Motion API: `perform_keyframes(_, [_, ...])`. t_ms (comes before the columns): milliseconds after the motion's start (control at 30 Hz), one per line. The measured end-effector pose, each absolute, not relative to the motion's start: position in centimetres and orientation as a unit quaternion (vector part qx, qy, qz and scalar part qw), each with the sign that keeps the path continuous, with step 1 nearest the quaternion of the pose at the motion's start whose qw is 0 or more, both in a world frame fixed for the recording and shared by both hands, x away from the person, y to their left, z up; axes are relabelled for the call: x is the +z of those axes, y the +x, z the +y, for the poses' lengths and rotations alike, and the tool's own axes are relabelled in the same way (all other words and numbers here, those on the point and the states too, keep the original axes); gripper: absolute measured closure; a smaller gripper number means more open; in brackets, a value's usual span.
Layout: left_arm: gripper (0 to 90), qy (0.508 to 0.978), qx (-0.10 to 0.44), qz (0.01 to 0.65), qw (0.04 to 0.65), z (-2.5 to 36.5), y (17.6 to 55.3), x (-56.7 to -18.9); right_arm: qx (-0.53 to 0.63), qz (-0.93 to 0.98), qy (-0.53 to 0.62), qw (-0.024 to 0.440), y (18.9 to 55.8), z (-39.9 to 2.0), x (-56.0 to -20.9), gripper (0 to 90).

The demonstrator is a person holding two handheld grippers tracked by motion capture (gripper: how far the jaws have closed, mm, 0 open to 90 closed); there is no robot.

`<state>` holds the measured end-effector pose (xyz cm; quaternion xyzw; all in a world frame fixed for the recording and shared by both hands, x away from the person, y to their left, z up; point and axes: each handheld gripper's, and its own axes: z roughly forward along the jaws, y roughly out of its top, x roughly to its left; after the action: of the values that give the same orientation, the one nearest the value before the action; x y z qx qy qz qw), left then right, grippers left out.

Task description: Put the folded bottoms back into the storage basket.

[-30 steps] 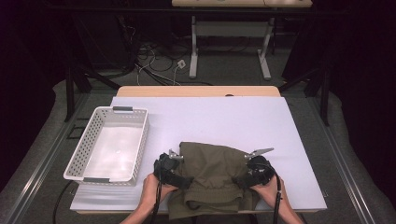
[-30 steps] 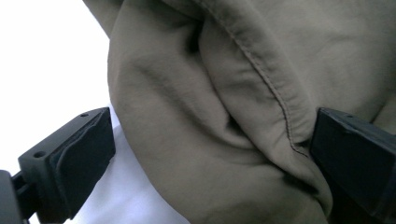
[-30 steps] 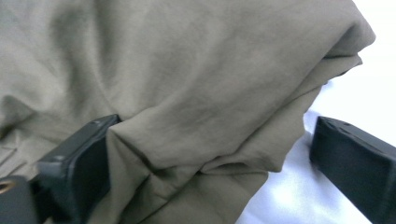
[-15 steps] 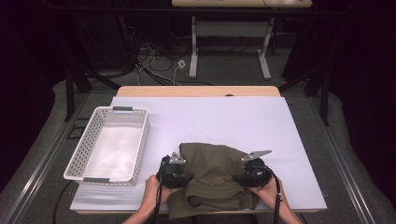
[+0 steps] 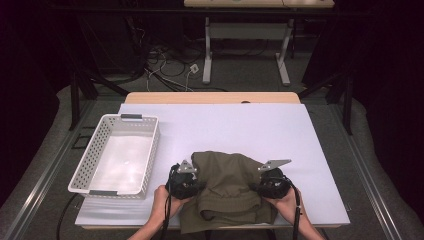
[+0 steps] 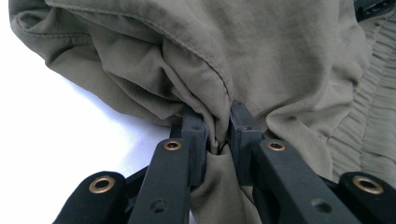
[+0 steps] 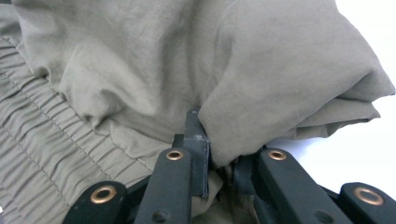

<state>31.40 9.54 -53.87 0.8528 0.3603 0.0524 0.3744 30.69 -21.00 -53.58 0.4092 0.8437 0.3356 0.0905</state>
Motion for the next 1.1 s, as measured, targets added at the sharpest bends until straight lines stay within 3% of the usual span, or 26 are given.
perform_keyframes(467, [79.2,0.838,0.088,0.389,0.373,10.3,34.7,-51.6,0.345,0.84,0.405,0.107,33.5,-19.6,-52.3,80.3])
perform_keyframes(700, [78.7,0.821,0.105,0.42,0.372,10.5,36.3,-51.9,0.337,0.843,0.404,0.113,35.9,-18.4,-52.1,80.2])
perform_keyframes(833, [77.3,0.823,0.104,0.428,0.358,10.2,36.7,-53.2,0.334,0.839,0.419,0.094,36.8,-18.4,-53.2,78.3])
perform_keyframes(967, [70.7,0.823,0.106,0.434,0.351,10.6,36.9,-53.9,0.322,0.841,0.425,0.09,37.0,-18.8,-53.8,67.8])
perform_keyframes(1100, [48.4,0.815,0.117,0.448,0.349,11.4,36.8,-53.5,0.327,0.832,0.438,0.096,36.9,-19.5,-53.5,46.9])
